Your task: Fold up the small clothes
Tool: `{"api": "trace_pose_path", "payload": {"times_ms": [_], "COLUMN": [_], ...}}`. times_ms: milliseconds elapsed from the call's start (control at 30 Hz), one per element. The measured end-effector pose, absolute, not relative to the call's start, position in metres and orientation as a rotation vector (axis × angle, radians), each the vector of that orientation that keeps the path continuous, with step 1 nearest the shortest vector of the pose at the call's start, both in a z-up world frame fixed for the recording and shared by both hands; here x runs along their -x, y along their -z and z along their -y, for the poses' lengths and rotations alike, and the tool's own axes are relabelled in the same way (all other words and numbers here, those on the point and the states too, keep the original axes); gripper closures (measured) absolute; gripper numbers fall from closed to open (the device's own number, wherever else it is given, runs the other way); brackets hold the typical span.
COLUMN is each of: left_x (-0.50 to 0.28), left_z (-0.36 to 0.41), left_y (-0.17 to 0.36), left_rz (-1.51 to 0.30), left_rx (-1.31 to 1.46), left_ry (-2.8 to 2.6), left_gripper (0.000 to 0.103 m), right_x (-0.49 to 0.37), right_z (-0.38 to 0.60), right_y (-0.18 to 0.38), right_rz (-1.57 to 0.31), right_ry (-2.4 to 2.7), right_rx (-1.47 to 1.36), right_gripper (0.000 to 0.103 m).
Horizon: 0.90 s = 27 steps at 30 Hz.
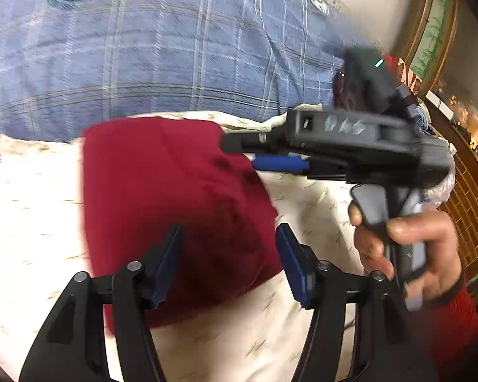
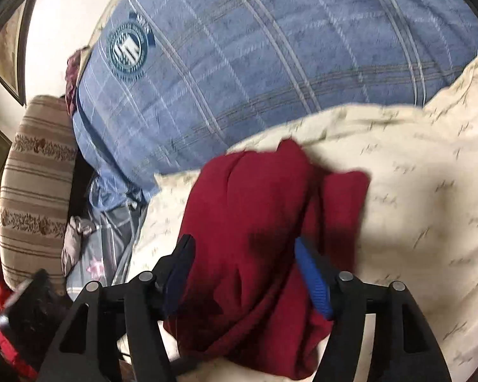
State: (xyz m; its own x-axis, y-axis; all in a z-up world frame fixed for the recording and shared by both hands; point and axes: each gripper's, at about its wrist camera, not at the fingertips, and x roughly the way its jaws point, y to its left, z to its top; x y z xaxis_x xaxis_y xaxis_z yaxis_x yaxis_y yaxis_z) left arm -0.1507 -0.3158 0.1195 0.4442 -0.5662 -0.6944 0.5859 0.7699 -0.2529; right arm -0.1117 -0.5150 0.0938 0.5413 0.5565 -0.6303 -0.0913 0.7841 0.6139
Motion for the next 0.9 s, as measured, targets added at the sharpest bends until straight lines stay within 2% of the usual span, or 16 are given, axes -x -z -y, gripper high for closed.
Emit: {"api": "trace_pose_path", "payload": {"times_ms": [100,133,200,233,400,567,633,667,700,767,833,867,900], "left_x": [0.153,0.152,0.149,0.146,0.136,0.131,0.131,0.131,0.132,0.133,0.132,0.133,0.133], "left_z": [0.291,0.284,0.275,0.272,0.273,0.283,0.284,0.284,0.282,0.283,0.285,0.285,0.286], "left_y": [-0.122,-0.120,-0.113,-0.109,-0.094,-0.070,-0.068,-0.068,-0.068,-0.068,-0.067,-0.066,-0.065], "left_rz": [-0.829,-0.831,-0.855,-0.873,-0.876,-0.931,-0.926,-0.927,-0.930,-0.930,-0.925,-0.925,-0.926], "left_rx": [-0.043,-0.045,-0.045,-0.045,-0.055,-0.080,-0.086,-0.081,-0.075,-0.072,-0.077,-0.075,-0.075], "left_ry": [0.637,0.615,0.575,0.556,0.508,0.472,0.465,0.463,0.462,0.460,0.454,0.452,0.448], "left_gripper": [0.042,0.042,0.041,0.041,0.041,0.041,0.041,0.040,0.040,0.040,0.039,0.039,0.038], "right_x": [0.103,0.099,0.095,0.096,0.124,0.117,0.125,0.132,0.137,0.143,0.140,0.136,0.132], "right_z": [0.503,0.497,0.488,0.486,0.495,0.507,0.508,0.510,0.511,0.512,0.501,0.495,0.488], "right_y": [-0.076,-0.068,-0.057,-0.057,-0.097,-0.077,-0.083,-0.089,-0.094,-0.099,-0.095,-0.088,-0.079], "right_rz": [-0.981,-1.004,-1.028,-1.021,-0.895,-0.952,-0.930,-0.914,-0.902,-0.882,-0.891,-0.916,-0.947], "right_ry": [-0.417,-0.428,-0.416,-0.393,-0.318,-0.221,-0.235,-0.242,-0.247,-0.284,-0.330,-0.346,-0.356], "right_rx": [-0.568,-0.572,-0.558,-0.521,-0.345,-0.312,-0.327,-0.345,-0.371,-0.431,-0.468,-0.473,-0.468], "right_gripper": [0.035,0.038,0.079,0.079,0.093,0.095,0.088,0.081,0.059,0.034,0.034,0.038,0.058]}}
